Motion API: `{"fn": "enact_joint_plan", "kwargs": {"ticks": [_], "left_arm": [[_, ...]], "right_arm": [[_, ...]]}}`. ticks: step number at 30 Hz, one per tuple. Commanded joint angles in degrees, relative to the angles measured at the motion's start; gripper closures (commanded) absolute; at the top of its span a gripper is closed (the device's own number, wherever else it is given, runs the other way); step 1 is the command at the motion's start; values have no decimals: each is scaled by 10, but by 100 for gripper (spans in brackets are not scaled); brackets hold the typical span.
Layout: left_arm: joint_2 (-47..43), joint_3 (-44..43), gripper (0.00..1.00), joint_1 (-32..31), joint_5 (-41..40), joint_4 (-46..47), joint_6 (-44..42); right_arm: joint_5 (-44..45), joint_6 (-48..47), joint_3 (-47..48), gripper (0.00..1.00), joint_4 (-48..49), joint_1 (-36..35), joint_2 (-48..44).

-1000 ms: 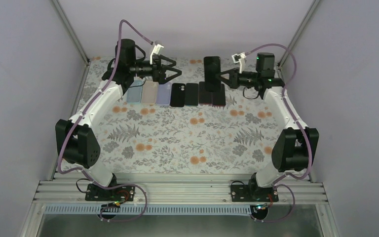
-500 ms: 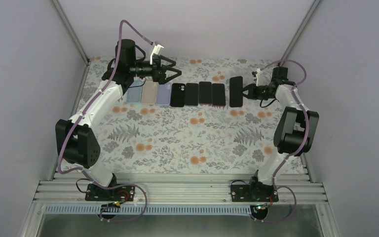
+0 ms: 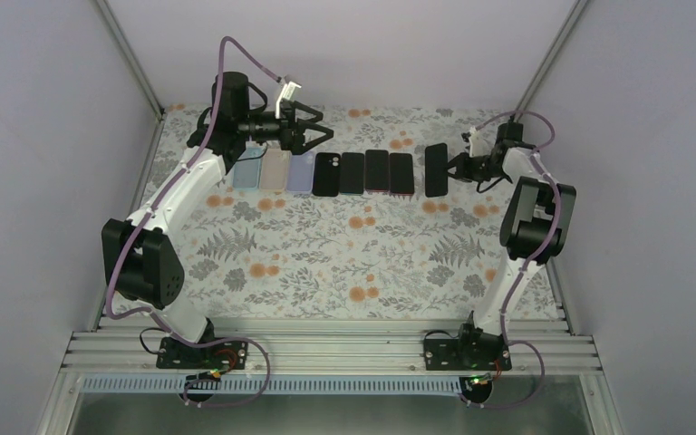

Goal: Take the phone out of the phone case
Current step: Place the phone at the center of the board.

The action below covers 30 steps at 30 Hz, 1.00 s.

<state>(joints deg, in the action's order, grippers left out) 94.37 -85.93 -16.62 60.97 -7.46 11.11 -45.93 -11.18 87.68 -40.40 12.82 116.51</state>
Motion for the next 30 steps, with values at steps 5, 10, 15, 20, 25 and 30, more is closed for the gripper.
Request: {"fn": "enact_joint_plan", "kwargs": {"ticks": [5,10,15,20,25,30], "left_arm": [[-4,6,0,-2,-2,6,-14],[-2,8,0,-2,-3,7,-13],[-3,11,0,-2,-4,8,-13],[-3,13,0,-2,-5,8,-14],[-4,15,0,-2,-7,8,-14],[-3,15,0,-1,-8,8,-14]], "right_arm": [[-33,10,47,96,19,4,62],[-45,17,77,96,9,4,100],[-43,24,112,95,3,4,138],[-41,31,147,93,-7,4,175],[-38,27,175,92,-21,4,203],[-36,29,172,92,-17,4,211]]}}
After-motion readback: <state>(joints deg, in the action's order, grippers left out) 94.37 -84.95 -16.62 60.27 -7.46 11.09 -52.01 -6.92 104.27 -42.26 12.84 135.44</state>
